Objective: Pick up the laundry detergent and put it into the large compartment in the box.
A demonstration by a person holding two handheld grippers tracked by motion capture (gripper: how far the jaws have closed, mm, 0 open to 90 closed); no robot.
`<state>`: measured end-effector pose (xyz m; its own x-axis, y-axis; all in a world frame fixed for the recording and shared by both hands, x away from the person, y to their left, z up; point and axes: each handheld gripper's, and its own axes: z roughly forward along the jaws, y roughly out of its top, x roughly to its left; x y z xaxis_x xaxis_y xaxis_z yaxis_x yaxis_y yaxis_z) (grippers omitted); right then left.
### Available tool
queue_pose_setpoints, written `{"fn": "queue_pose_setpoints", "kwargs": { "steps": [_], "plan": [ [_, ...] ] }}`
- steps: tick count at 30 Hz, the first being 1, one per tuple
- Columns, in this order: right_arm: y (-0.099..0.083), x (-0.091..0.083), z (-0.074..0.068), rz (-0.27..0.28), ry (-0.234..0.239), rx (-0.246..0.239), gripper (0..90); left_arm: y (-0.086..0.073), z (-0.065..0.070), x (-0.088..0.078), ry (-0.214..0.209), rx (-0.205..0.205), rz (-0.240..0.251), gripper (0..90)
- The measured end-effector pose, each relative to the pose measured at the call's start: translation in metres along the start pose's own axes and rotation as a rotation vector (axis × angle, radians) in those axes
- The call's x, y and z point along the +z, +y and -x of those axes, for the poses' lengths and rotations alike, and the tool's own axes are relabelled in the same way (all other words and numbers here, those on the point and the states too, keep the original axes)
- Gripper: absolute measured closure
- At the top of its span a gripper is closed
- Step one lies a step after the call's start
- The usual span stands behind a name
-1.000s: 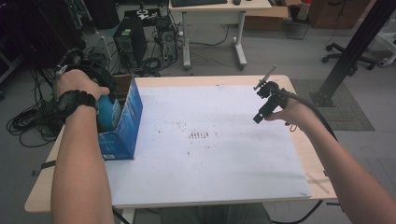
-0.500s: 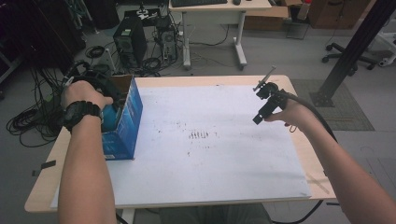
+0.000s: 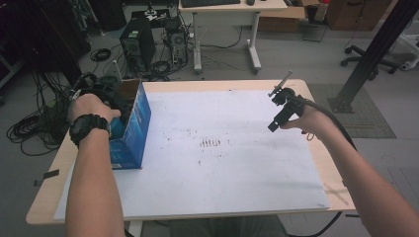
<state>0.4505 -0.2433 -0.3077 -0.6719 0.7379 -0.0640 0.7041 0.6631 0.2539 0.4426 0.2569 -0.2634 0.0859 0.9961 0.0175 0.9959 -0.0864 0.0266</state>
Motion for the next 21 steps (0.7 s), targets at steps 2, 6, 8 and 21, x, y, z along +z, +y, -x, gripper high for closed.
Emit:
{"fn": "queue_pose_setpoints", "kwargs": {
  "steps": [2, 6, 8, 21],
  "plan": [
    [0.000, 0.000, 0.001, 0.000, -0.001, 0.001, 8.0, 0.000, 0.000, 0.002, 0.004, 0.005, -0.007, 37.6],
    [0.000, 0.000, 0.001, 0.000, -0.002, 0.000, 8.0, 0.001, 0.000, 0.005, 0.016, 0.005, -0.009, 37.6],
    [0.000, 0.000, 0.002, 0.002, -0.003, -0.002, 8.0, 0.001, 0.000, 0.006, 0.016, 0.007, -0.008, 37.6],
    [-0.001, 0.000, 0.002, 0.001, -0.004, 0.001, 8.0, 0.000, -0.003, 0.015, 0.014, 0.005, -0.011, 37.6]
  ]
}}
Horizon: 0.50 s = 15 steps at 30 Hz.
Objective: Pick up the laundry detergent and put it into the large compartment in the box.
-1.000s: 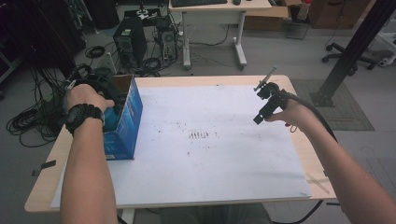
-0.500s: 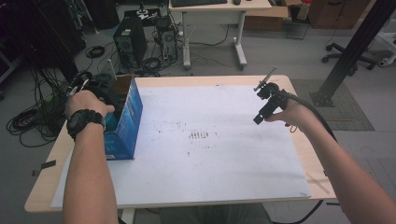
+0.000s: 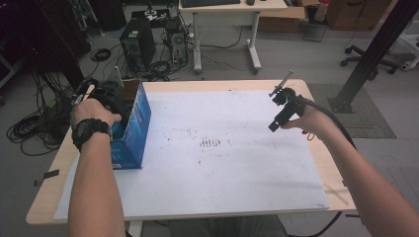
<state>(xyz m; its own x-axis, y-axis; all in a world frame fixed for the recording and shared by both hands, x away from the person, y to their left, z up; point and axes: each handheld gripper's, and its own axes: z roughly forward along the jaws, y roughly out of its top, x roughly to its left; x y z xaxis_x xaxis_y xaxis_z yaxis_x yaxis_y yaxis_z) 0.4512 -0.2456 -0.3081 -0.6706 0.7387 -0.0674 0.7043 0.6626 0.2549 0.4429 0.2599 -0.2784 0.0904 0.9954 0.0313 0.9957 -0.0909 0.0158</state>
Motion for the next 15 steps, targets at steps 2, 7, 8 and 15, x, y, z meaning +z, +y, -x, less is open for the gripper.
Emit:
{"fn": "queue_pose_setpoints", "kwargs": {
  "steps": [2, 7, 8, 15],
  "plan": [
    [-0.0001, -0.0003, 0.0002, 0.002, 0.001, 0.001, 8.0, -0.0002, 0.0001, 0.0018, -0.002, 0.006, -0.008, 37.6],
    [-0.0002, -0.0005, 0.0002, 0.002, 0.001, 0.003, 8.1, 0.0003, 0.0010, 0.0043, -0.002, 0.005, -0.012, 37.5],
    [-0.0002, -0.0006, 0.0002, 0.001, 0.001, 0.004, 8.0, 0.0004, 0.0011, 0.0047, -0.002, 0.006, -0.011, 37.5],
    [-0.0007, -0.0014, 0.0006, 0.002, 0.000, 0.006, 8.0, 0.0003, 0.0011, 0.0062, -0.002, 0.005, -0.009, 37.5]
  ]
}}
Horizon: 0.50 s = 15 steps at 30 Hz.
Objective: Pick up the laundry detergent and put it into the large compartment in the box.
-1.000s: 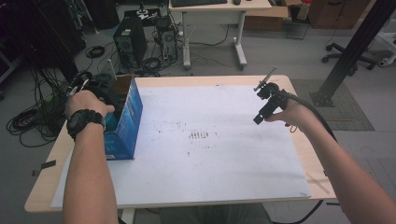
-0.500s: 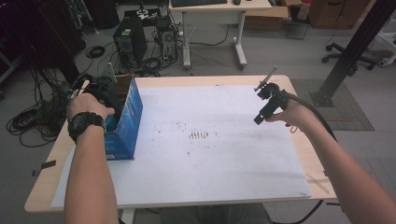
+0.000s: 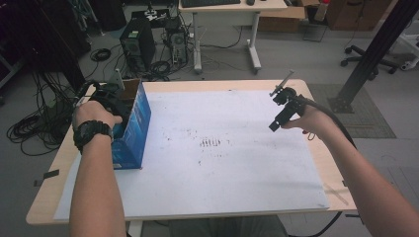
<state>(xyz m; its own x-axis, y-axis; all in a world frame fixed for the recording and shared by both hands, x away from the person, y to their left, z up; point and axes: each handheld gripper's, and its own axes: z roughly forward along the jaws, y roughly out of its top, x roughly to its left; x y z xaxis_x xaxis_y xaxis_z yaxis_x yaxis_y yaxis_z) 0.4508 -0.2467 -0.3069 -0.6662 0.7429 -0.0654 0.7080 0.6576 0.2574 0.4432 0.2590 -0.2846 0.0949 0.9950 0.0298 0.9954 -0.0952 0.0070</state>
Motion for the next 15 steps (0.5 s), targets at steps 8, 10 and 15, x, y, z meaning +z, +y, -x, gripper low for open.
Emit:
{"fn": "queue_pose_setpoints", "kwargs": {
  "steps": [8, 10, 15],
  "plan": [
    [0.0002, 0.0007, -0.0007, 0.000, 0.001, -0.001, 8.1, -0.0010, -0.0015, 0.0009, -0.006, 0.002, 0.004, 37.4],
    [0.0005, 0.0010, -0.0006, 0.000, 0.001, -0.004, 8.1, -0.0008, -0.0013, 0.0012, -0.006, 0.003, 0.007, 37.4],
    [0.0006, 0.0017, -0.0010, -0.002, 0.000, -0.007, 8.0, -0.0004, -0.0010, 0.0015, -0.005, 0.004, 0.010, 37.3]
  ]
}}
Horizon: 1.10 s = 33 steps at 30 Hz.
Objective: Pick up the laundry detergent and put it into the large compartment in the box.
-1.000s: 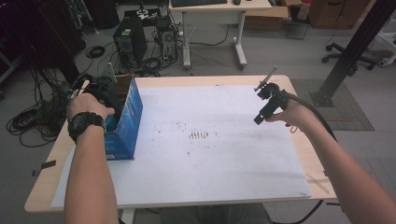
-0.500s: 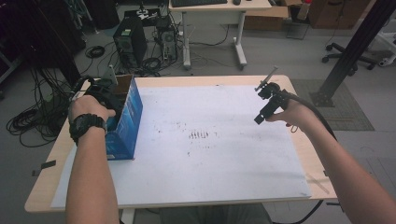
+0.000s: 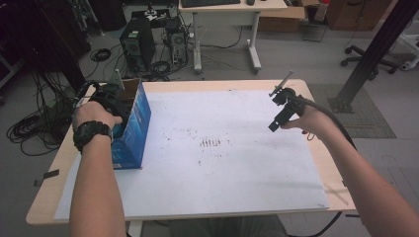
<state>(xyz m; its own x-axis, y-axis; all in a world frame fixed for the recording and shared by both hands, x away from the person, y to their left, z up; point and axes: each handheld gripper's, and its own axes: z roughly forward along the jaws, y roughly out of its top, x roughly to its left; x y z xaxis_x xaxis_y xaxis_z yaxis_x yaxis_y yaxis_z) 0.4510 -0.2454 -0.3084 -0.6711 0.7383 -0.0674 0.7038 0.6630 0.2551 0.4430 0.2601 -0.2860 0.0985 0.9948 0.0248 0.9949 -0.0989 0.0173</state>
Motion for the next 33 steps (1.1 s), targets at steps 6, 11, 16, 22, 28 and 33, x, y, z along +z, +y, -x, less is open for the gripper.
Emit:
{"fn": "queue_pose_setpoints", "kwargs": {
  "steps": [6, 11, 16, 22, 28, 33],
  "plan": [
    [0.0000, -0.0008, 0.0011, 0.006, 0.001, 0.004, 8.0, -0.0004, -0.0006, 0.0001, -0.001, 0.000, 0.006, 37.3],
    [0.0002, -0.0005, 0.0006, 0.003, 0.001, 0.005, 8.0, -0.0006, -0.0003, 0.0002, -0.001, 0.000, 0.007, 37.2],
    [0.0002, -0.0001, 0.0006, 0.003, 0.002, 0.004, 8.0, -0.0009, -0.0012, 0.0002, 0.000, -0.003, 0.013, 36.8],
    [0.0003, 0.0001, -0.0001, 0.003, 0.002, 0.003, 8.0, -0.0013, -0.0010, 0.0002, 0.003, -0.008, 0.021, 28.6],
    [0.0006, 0.0001, 0.0004, 0.009, 0.006, 0.002, 8.0, -0.0020, 0.0005, -0.0015, 0.001, -0.008, 0.024, 24.0],
    [0.0002, -0.0005, 0.0002, 0.009, 0.005, 0.003, 8.0, -0.0030, 0.0010, -0.0040, 0.011, -0.012, 0.030, 23.5]
  ]
}}
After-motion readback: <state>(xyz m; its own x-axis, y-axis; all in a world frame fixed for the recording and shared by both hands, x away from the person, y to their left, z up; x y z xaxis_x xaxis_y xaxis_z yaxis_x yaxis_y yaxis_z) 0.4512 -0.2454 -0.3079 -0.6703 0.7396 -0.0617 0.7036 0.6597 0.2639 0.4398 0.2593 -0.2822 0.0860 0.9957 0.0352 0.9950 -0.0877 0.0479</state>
